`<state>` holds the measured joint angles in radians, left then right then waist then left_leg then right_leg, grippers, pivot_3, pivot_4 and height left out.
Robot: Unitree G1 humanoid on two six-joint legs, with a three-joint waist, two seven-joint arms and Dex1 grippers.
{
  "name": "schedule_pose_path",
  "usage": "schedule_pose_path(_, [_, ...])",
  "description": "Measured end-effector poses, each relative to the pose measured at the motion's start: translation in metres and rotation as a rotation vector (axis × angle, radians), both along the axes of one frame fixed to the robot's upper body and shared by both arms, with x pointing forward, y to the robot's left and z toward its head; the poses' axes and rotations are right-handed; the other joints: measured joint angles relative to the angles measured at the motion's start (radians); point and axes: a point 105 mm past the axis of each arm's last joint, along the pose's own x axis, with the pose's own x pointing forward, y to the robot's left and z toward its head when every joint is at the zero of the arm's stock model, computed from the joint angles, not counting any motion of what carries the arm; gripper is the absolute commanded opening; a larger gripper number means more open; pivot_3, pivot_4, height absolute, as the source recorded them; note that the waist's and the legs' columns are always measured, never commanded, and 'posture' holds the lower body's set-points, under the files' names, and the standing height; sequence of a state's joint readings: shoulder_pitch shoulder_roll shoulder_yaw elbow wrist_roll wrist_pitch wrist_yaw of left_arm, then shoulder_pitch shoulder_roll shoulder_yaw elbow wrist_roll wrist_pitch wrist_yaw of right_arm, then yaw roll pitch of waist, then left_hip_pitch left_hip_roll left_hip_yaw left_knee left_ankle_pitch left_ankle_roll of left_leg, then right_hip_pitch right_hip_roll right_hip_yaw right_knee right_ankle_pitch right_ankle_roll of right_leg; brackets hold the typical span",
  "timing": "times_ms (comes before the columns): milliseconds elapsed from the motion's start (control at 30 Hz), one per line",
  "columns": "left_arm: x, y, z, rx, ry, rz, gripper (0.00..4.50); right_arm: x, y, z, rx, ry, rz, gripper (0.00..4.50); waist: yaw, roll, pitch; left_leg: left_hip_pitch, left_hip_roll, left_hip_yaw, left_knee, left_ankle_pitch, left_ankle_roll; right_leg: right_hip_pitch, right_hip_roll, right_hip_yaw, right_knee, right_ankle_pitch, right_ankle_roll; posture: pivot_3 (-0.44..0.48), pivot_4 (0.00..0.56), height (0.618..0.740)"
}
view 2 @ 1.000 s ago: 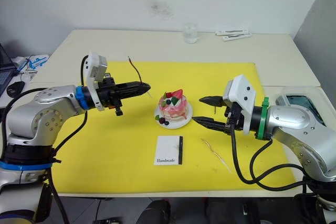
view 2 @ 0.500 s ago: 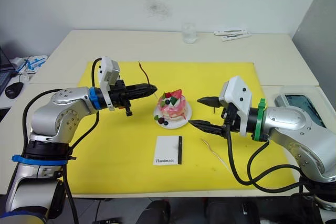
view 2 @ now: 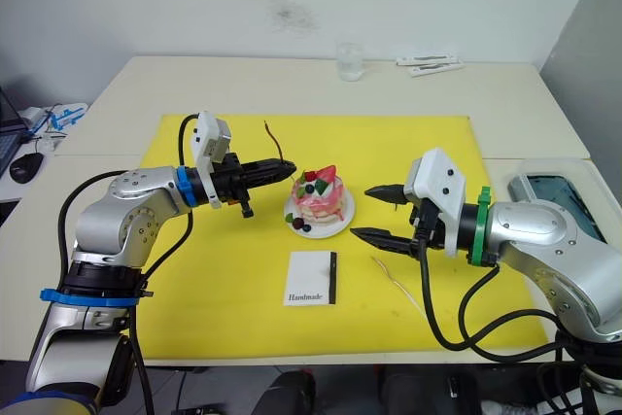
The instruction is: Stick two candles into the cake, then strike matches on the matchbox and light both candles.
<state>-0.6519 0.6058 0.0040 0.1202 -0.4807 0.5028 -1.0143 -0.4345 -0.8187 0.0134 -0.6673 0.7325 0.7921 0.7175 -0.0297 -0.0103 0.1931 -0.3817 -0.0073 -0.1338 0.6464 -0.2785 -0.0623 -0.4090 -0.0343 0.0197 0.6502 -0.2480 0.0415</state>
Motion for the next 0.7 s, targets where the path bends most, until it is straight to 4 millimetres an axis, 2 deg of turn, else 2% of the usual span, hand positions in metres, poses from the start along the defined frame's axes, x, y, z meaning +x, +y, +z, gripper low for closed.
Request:
schedule_pose_path(467, [0.003,-0.001,-0.007,0.001,0.0,0.004,0.0,-0.001,-0.002,-0.003,-0.005,0.01,-0.007,3.04,0.0,0.0,0.0,0.0,0.0,0.0,0.001,0.0,0.0,0.0,0.0,0.0,0.002,0.0,0.0,0.0,0.15,0.74])
schedule_pose_path(700, [0.002,-0.001,-0.017,0.045,0.001,-0.005,0.0,-0.001,-0.003,-0.002,-0.003,0.005,-0.01,3.04,0.0,0.0,0.0,0.002,-0.001,0.0,0.002,0.0,0.0,0.0,0.0,0.0,0.006,0.0,0.0,0.0,0.15,0.74])
